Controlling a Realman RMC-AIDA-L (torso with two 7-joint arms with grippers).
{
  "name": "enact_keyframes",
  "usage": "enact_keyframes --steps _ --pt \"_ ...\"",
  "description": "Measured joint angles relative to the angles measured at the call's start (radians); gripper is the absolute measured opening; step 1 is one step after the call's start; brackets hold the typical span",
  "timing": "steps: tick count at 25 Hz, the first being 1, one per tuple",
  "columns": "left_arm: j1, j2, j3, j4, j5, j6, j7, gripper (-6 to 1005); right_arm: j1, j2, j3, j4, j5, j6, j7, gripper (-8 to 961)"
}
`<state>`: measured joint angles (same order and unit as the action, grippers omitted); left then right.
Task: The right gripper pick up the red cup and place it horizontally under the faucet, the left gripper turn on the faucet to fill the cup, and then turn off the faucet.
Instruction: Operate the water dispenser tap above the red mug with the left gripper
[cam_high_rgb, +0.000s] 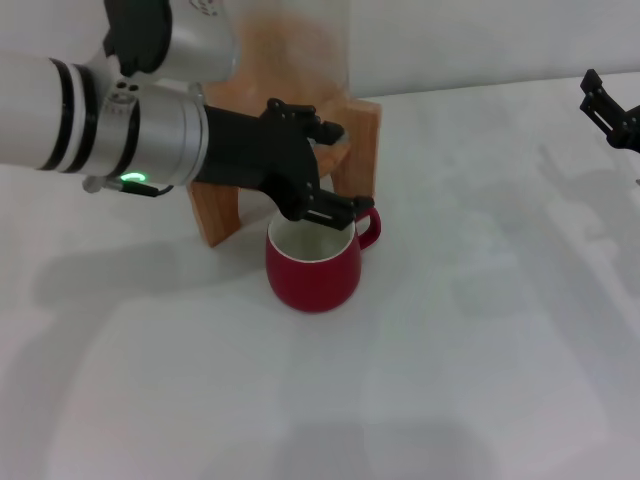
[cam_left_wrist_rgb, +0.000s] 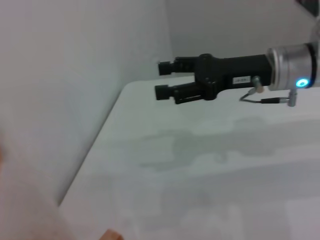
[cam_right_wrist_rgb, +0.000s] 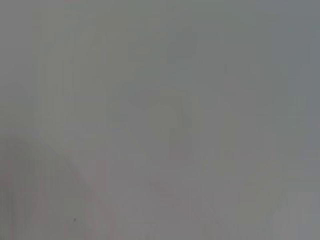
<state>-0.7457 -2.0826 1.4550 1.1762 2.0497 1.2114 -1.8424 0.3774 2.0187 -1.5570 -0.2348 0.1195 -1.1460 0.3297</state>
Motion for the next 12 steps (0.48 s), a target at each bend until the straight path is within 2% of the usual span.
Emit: enact_keyframes --steps 6,12 --pt "0.038 -0.003 0.039 0.075 -0.007 -0.001 -0.012 880 0.000 0.000 0.000 0.000 -0.001 -0.001 0.000 859" --pt "0.160 -0.006 0.088 0.192 -0.058 -0.042 -0.019 879 -0.004 0.000 -0.001 0.000 -0.004 -0.002 0.000 860"
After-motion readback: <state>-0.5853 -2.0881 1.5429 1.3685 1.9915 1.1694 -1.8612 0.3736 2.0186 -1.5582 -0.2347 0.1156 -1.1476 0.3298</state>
